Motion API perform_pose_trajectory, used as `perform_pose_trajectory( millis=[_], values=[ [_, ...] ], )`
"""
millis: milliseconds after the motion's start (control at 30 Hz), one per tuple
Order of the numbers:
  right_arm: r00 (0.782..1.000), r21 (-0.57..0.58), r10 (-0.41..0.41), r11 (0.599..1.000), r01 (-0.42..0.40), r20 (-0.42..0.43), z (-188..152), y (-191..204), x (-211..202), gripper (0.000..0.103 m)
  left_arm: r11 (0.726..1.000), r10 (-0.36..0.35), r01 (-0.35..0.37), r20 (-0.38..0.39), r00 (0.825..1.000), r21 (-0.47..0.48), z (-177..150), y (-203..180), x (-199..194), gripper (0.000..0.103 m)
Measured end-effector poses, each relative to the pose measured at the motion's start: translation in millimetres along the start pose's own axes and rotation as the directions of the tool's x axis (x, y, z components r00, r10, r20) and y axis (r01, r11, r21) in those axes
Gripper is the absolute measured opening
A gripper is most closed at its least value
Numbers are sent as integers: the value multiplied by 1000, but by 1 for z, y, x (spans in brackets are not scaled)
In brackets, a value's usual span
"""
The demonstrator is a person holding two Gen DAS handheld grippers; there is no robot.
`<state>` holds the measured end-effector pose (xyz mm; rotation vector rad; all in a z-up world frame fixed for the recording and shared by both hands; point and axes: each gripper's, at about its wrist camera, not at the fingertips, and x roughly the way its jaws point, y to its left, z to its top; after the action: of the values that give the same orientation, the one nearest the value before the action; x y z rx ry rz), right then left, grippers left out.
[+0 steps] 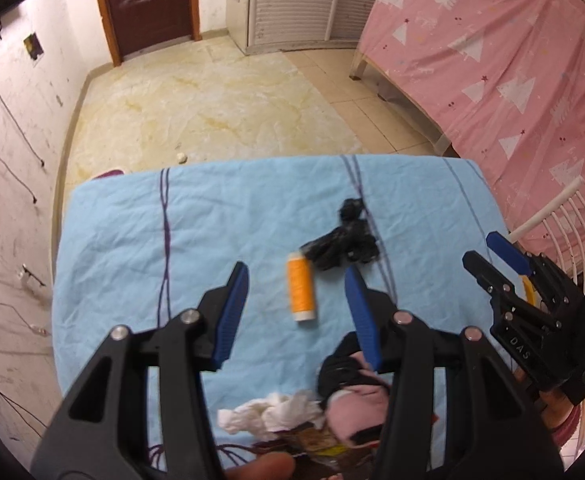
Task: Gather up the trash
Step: 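Move both open tools back over the bed, then grasp the orange thread spool with the left tool while the right tool grasps the black bag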
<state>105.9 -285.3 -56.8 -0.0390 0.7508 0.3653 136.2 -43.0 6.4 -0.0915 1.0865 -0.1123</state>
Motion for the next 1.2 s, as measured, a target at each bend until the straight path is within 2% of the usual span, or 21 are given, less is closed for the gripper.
perform_pose_trajectory(
  millis=[233, 533, 667, 800, 967, 1133, 1200],
  values=[
    [999, -46, 0, 999, -2, -33, 11, 27, 23, 41, 1000, -17, 17, -62, 998, -5, -3, 10, 34, 47],
    [998, -68, 3, 998, -7, -63, 19, 34, 47, 45, 998, -60, 60, -125, 990, -8, 2, 8, 71, 47],
    [997, -66, 9, 998, -13, -73, 22, 36, 57, 47, 998, -68, 68, -149, 986, -3, 3, 4, 85, 37],
    [996, -66, 16, 998, -22, -85, 24, 38, 65, 50, 998, -49, 53, -137, 989, 28, 2, 3, 85, 19],
    [994, -82, 48, 995, -56, -94, 29, 50, 72, 57, 999, -35, 38, -109, 993, 29, -1, 11, 75, 17],
    [992, -113, 68, 990, -80, -107, 31, 68, 82, 70, 1000, -17, 17, -69, 997, -2, 2, 36, 57, 17],
    [991, -120, 70, 989, -83, -113, 33, 74, 87, 70, 1000, -8, 7, -59, 998, -17, 4, 45, 53, 17]
  ],
)
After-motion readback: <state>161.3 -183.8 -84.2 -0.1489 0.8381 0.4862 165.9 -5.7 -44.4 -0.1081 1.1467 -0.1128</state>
